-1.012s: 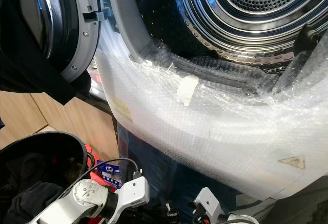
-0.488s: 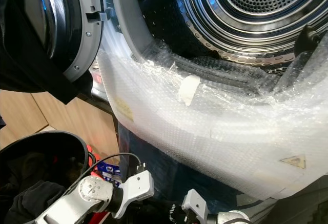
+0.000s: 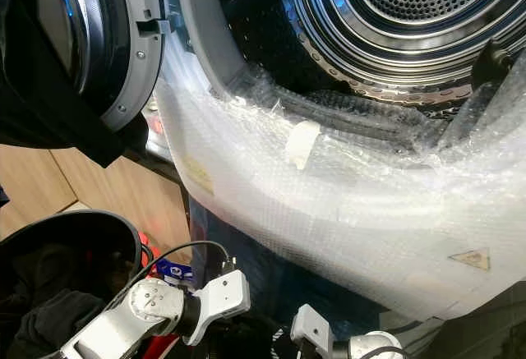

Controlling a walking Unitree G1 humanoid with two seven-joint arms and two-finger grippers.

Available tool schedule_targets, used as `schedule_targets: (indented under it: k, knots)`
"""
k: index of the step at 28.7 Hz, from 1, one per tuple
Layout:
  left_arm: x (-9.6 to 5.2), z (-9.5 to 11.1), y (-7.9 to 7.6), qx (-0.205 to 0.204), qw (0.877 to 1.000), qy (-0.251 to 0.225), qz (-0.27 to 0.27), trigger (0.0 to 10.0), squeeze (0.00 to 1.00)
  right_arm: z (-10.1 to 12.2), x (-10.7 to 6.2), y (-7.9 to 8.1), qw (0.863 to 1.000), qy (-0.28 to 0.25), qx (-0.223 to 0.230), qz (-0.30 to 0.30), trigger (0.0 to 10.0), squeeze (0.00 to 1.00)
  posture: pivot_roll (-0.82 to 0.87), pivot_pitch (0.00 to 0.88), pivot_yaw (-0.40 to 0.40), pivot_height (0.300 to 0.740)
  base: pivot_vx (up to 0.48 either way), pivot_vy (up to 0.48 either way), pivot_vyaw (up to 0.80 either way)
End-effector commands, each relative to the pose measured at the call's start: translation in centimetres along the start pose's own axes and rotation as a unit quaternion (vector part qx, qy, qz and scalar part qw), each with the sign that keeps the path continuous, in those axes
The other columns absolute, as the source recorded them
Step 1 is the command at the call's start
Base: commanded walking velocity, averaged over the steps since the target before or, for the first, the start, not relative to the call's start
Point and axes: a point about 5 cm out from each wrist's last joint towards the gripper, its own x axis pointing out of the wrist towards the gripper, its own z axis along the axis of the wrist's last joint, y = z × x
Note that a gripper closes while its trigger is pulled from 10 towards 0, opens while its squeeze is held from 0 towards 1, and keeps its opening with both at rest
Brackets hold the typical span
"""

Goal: Clothes washing

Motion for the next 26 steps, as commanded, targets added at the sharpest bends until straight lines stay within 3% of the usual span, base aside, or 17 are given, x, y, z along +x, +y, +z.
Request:
schedule_targets:
  k: [1, 3, 6, 10, 18, 22, 26]
  knots:
    - [-0.3, 0.6, 0.2, 0.018, 1.0, 0.002, -0.006, 0.0, 0.0, 0.6, 0.0, -0.6, 1.0, -0.01, -0.007, -0.025, 10.0, 1.0, 0.16, 0.0, 0.001, 0.74, 0.0, 0.0, 0.0]
    - [-0.7, 0.3, -0.3, 0.02, 0.999, 0.014, -0.027, 0.0, 0.0, 0.0, -0.4, -2.5, 0.99, 0.041, -0.027, -0.134, 10.0, 1.0, 0.16, 0.0, -0.001, 0.74, 0.0, 0.0, 0.0]
    - [-1.0, 0.2, -0.8, 0.019, 0.999, 0.018, -0.045, 0.0, 0.0, -0.6, -0.7, -3.3, 0.981, 0.067, -0.018, -0.182, 10.0, 1.0, 0.16, 0.0, -0.004, 0.74, 0.0, 0.0, 0.0]
    - [-1.0, -0.5, -0.8, 0.011, 0.999, 0.03, -0.038, 0.0, 0.0, -1.1, 0.1, -2.4, 0.989, 0.057, 0.004, -0.14, 10.0, 1.0, 0.18, 0.0, -0.006, 0.74, 0.0, 0.0, 0.0]
    - [-1.9, -1.2, -0.7, 0.01, 0.998, 0.06, -0.033, 0.0, 0.0, -0.5, 0.4, -2.2, 0.995, 0.032, -0.001, -0.099, 10.0, 1.0, 0.17, 0.0, 0.001, 0.74, 0.0, 0.0, 0.0]
    - [-2.6, -1.9, -1.5, 0.012, 0.994, 0.087, -0.066, 0.0, 0.0, -0.8, -0.7, -3.3, 0.986, 0.061, -0.011, -0.158, 10.0, 1.0, 0.17, 0.0, -0.002, 0.74, 0.0, 0.0, 0.0]
    - [-3.0, -2.4, -1.7, 0.022, 0.99, 0.112, -0.081, 0.0, 0.0, -0.8, -1.0, -3.3, 0.986, 0.053, -0.009, -0.156, 10.0, 1.0, 0.17, 0.003, -0.003, 0.74, 0.0, 0.0, 0.0]
